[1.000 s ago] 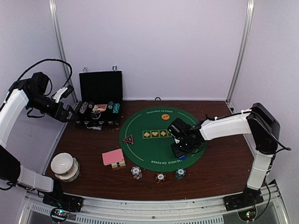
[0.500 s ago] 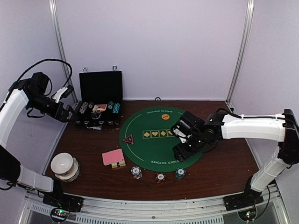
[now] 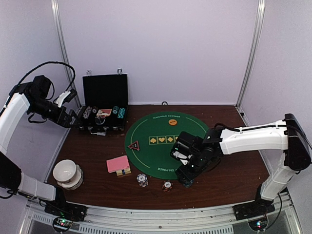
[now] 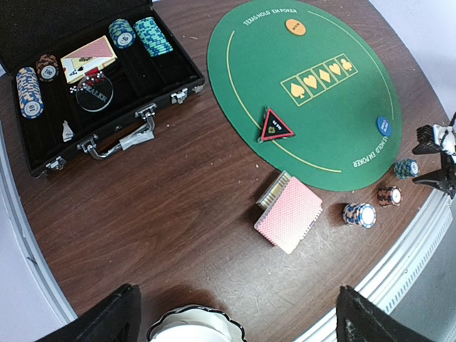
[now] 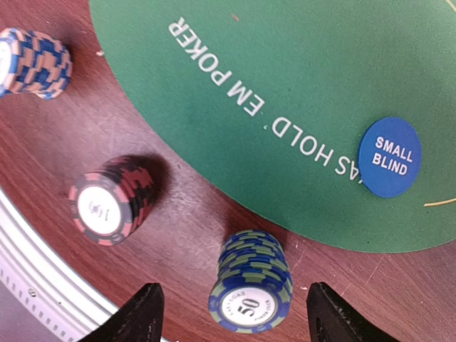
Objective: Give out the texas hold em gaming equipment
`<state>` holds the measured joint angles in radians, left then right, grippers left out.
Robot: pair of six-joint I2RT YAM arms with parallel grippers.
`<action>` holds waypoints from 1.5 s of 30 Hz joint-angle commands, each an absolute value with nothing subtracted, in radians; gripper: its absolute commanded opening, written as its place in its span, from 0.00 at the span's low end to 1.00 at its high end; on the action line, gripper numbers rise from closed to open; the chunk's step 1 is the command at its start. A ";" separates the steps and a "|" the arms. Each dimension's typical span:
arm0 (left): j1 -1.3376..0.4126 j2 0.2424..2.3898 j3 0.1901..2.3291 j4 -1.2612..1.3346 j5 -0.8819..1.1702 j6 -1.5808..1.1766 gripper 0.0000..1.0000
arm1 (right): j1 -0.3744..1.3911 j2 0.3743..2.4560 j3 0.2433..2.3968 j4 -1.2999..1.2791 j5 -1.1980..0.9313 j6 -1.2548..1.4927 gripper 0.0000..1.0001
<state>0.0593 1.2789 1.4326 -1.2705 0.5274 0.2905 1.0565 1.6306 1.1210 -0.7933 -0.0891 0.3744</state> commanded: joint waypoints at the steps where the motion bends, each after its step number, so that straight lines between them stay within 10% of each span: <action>1: 0.064 1.264 1.457 -1.275 0.535 0.301 0.98 | 1.063 1.653 1.108 -0.777 -0.049 0.380 0.72; 45: 0.065 1.275 1.474 -1.276 0.538 0.301 0.98 | 1.042 1.679 1.049 -0.732 -0.043 0.368 0.57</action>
<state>0.0593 1.2789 1.4479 -1.2808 0.5278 0.2905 1.0473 1.6741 1.0607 -0.7425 -0.0399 0.3695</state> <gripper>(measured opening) 0.976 0.577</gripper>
